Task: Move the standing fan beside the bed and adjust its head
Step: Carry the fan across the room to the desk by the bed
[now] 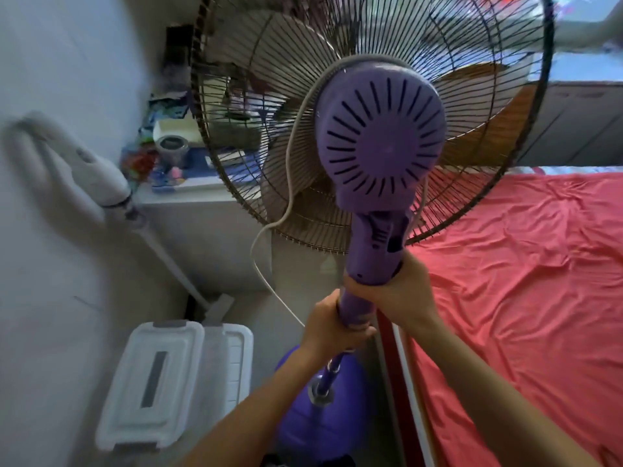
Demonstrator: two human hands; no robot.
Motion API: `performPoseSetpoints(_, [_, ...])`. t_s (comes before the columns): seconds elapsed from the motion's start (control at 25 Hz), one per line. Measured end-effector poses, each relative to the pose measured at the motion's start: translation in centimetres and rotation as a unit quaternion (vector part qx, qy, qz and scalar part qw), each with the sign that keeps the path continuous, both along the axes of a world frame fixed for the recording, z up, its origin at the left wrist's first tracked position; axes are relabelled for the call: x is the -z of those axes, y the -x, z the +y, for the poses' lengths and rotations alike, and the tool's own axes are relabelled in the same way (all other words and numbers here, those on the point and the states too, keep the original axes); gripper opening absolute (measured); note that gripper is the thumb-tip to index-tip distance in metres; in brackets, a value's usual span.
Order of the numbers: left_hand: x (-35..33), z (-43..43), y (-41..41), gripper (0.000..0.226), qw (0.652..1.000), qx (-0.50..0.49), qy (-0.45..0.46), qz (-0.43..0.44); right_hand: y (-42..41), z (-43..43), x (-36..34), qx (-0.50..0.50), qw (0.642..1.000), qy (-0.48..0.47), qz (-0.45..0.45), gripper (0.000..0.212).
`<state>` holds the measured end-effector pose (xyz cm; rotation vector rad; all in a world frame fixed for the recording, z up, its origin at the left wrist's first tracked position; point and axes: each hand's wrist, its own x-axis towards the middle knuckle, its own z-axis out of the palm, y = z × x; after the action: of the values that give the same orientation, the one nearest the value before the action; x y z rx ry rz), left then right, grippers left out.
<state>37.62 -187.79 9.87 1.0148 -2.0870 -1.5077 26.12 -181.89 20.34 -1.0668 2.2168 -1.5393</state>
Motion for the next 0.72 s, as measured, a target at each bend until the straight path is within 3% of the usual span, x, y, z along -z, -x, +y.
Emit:
performPoseSetpoints(0.28, [5.7, -1.6, -0.6, 0.048, 1.000, 0.001, 0.018, -0.019, -0.3, -1.5, 5.8, -0.009, 1.000, -0.013, 0.000, 0.054])
performPoseSetpoints(0.72, [13.8, -4.0, -2.3, 0.048, 0.996, 0.000, 0.087, 0.019, -2.3, -3.6, 13.2, -0.059, 0.996, 0.045, 0.053, 0.050])
